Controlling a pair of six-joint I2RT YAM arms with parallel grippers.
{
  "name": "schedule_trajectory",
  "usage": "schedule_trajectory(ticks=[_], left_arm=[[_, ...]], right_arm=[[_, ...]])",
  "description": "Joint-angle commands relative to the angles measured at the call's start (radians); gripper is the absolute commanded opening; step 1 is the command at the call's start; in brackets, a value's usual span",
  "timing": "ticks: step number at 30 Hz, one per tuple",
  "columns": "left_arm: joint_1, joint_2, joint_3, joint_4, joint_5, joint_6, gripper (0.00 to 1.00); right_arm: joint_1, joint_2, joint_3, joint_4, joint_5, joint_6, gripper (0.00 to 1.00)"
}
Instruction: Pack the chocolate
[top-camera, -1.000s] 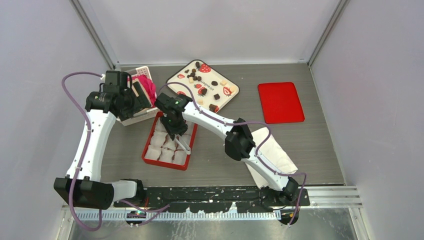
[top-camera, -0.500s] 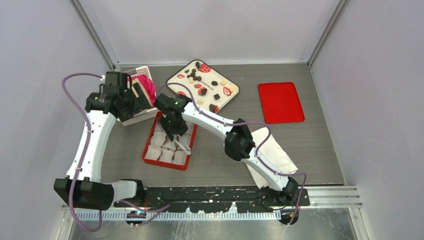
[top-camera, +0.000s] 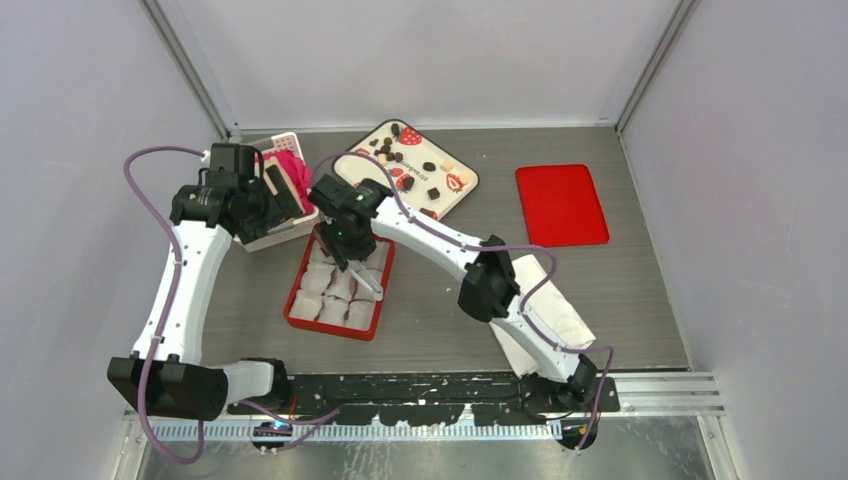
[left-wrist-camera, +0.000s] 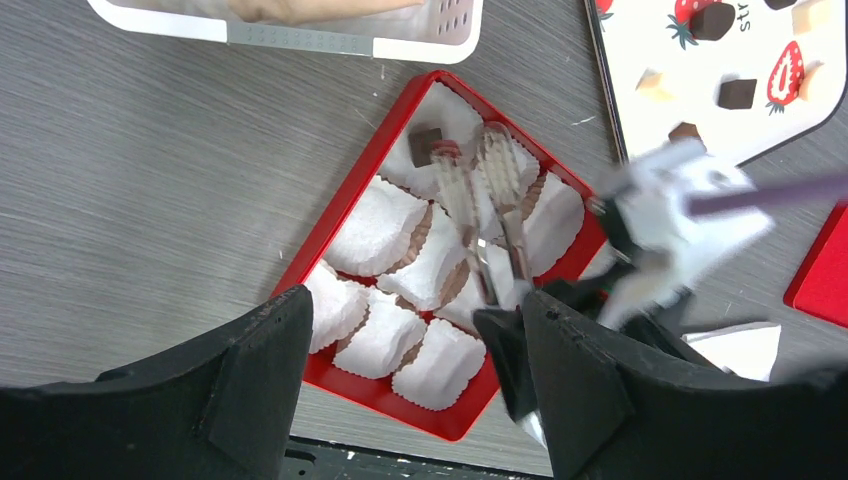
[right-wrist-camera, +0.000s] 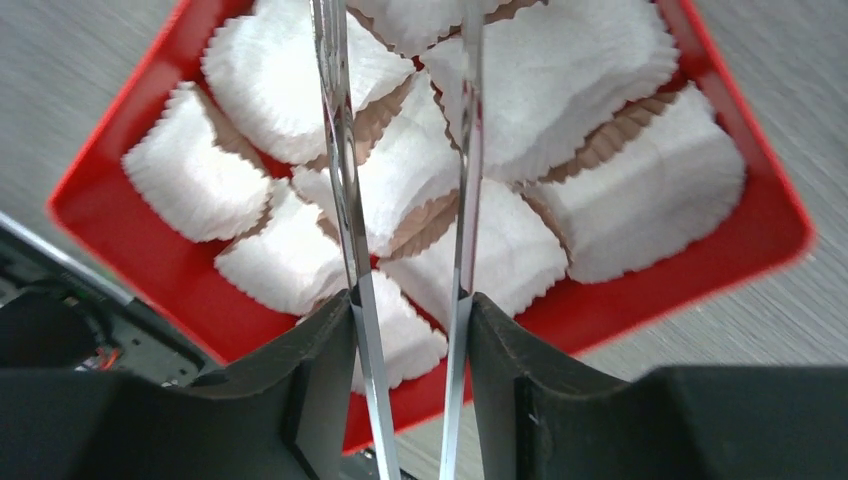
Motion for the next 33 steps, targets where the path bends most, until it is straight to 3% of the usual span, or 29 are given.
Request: schedule_trajectory(ticks=[1,7,11,17,25,33], left_arm=[[0.007,-0.017,0.026,0.016,0.009,-0.01,0.78],[0.007,-0.012,0.05,0.008,-0.004,-0.006,0.78],[0.009,-0.008,0.055,0.006,-0.01,-0.004,0.78],[0.012,0.004,0.064,0.014,0.001,-0.006,0.78],[0.014,0.011,0.054,0.024,0.007,-0.007,0.78],[0.021,0.016,0.053,0.019,0.001,-0.003,0.78]], right_arm=[[-0.013,-0.219,-0.025,0.023,0.036,-0.027,0.44],[-0.076,-0.354,-0.201,0.02,0.11,-0.024,0.21],[-0.177,-0.465,-0.368,0.035,0.116,-0.01,0.15],[-0.332,-0.532,-0.524,0.016,0.092,-0.017,0.16],[-0.421,-0.374,-0.397,-0.155,0.017,-0.07,0.33],[-0.42,-0.305,-0.347,-0.183,-0.051,-0.077,0.39]])
